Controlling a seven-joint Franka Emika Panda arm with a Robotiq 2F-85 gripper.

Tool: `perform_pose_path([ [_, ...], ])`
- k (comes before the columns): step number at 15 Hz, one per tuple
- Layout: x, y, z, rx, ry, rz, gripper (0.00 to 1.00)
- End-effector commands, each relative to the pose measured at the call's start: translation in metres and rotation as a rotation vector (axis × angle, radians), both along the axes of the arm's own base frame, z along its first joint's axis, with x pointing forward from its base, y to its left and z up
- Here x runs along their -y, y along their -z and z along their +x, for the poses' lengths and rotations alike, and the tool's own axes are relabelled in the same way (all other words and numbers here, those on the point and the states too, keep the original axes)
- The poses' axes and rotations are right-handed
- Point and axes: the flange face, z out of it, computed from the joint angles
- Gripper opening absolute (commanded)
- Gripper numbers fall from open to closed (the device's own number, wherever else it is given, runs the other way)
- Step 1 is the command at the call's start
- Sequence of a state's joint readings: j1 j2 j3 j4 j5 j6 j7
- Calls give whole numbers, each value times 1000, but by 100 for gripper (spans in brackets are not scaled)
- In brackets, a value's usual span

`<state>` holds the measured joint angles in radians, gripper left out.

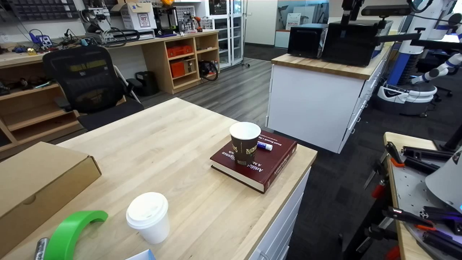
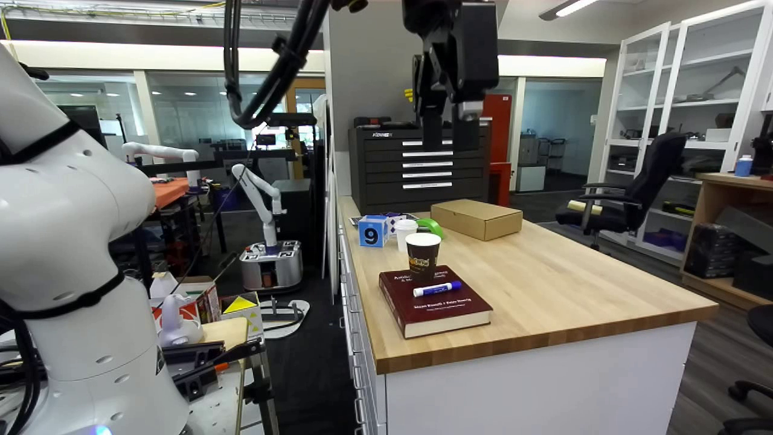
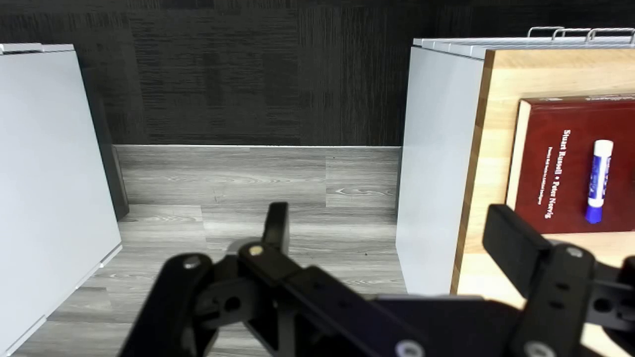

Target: Put the marker in the cup

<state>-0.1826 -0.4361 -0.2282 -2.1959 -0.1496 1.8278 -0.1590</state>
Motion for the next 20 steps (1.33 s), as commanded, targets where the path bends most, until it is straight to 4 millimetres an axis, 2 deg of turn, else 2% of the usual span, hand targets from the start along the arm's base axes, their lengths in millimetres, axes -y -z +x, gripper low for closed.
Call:
perform_pose_path([
  [1, 0, 0, 0, -1, 0, 0, 100],
  [12, -2, 0, 2, -3, -4, -1, 100],
  [20, -31, 8, 19, -24, -41, -2, 100],
])
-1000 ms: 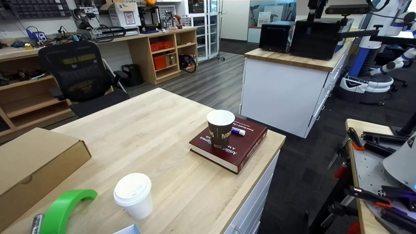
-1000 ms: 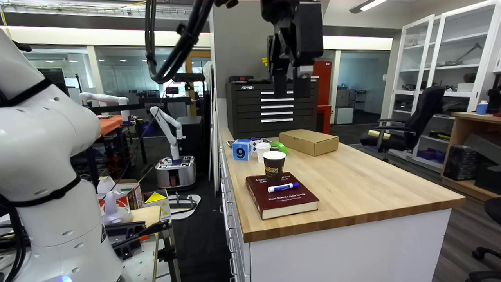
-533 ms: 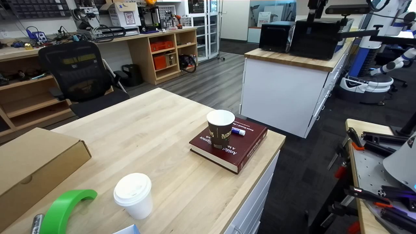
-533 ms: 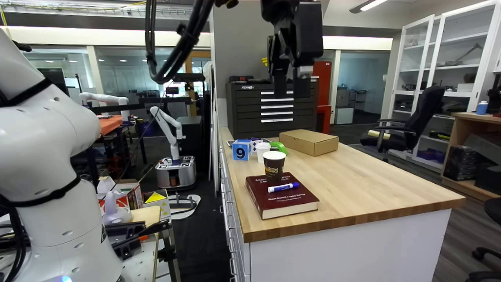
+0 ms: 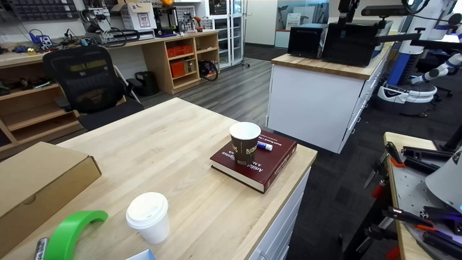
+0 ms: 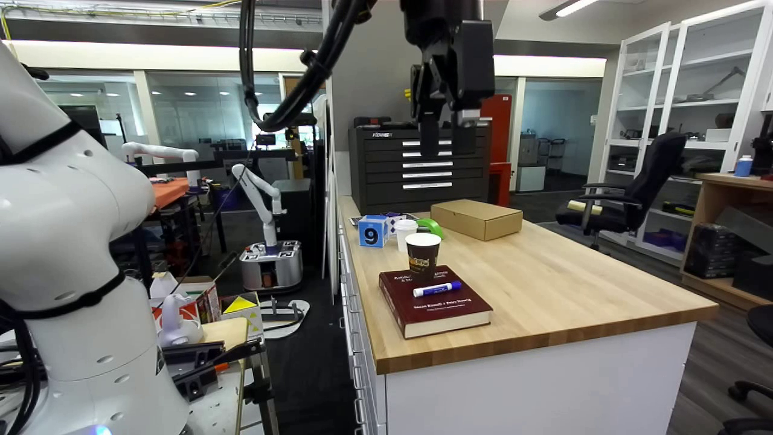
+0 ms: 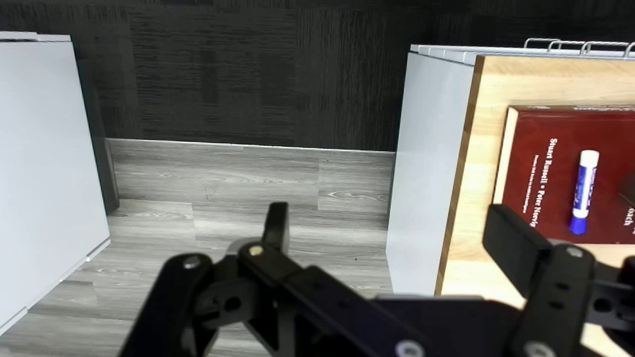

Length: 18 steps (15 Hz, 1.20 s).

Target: Put the marker in the cup

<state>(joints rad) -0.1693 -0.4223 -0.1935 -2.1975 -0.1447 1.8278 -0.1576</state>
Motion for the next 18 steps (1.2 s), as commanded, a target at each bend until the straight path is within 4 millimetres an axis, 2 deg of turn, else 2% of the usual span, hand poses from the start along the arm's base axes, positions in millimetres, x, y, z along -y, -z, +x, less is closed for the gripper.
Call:
perform_pose_path([
  [1, -15, 5, 9, -12, -2, 8, 100],
  [8, -44, 16, 26, -21, 12, 26, 100],
  [18, -95, 50, 63, -41, 148, 108, 100],
])
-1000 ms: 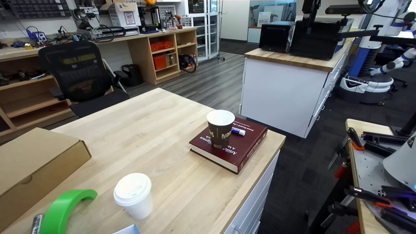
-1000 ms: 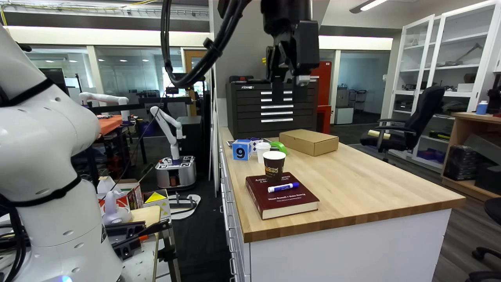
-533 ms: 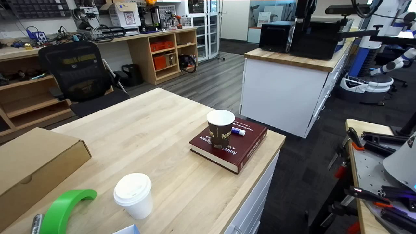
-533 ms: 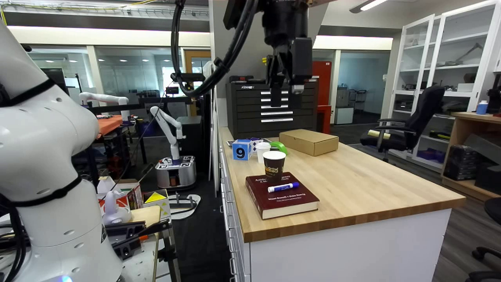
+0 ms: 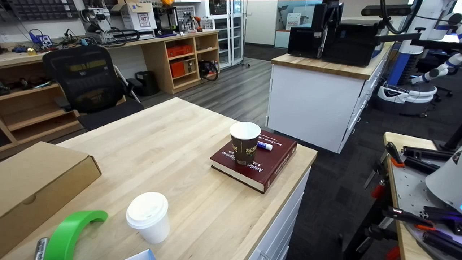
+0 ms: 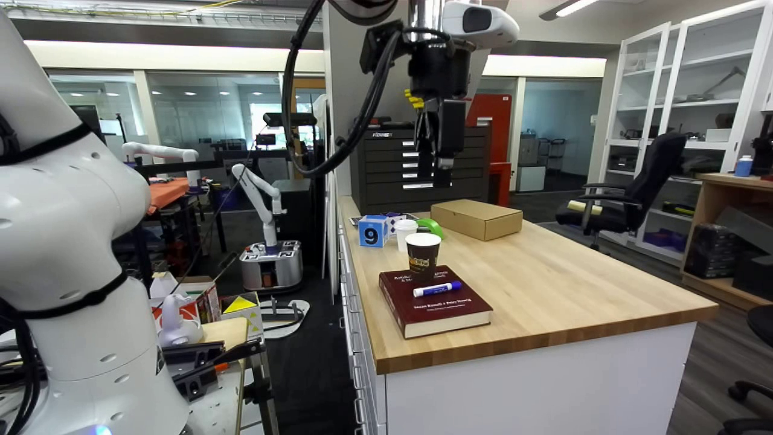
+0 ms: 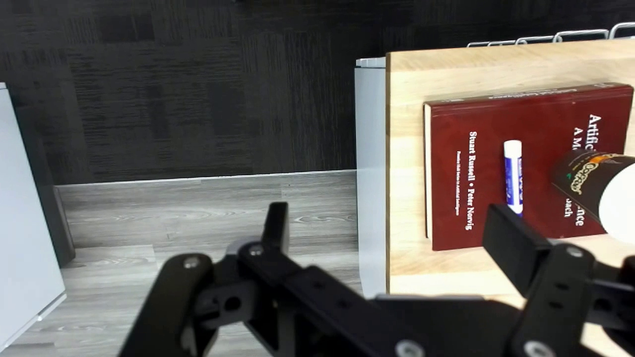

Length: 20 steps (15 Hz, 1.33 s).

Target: Put the marker in the cup

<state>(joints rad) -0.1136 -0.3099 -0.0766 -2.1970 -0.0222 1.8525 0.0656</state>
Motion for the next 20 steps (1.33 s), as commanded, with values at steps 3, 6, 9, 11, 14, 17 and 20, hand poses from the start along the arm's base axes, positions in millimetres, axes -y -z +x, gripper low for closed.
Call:
perform_pose_path([
  [3, -25, 16, 24, 12, 94, 42, 100],
  [6, -39, 25, 34, 12, 112, 53, 100],
  [9, -54, 31, 39, 8, 84, 46, 100],
  [11, -49, 34, 33, -4, 64, 39, 100],
  [14, -53, 35, 35, -6, 59, 38, 100],
  [17, -53, 35, 35, -5, 59, 38, 100],
  [20, -53, 37, 35, -6, 53, 35, 100],
])
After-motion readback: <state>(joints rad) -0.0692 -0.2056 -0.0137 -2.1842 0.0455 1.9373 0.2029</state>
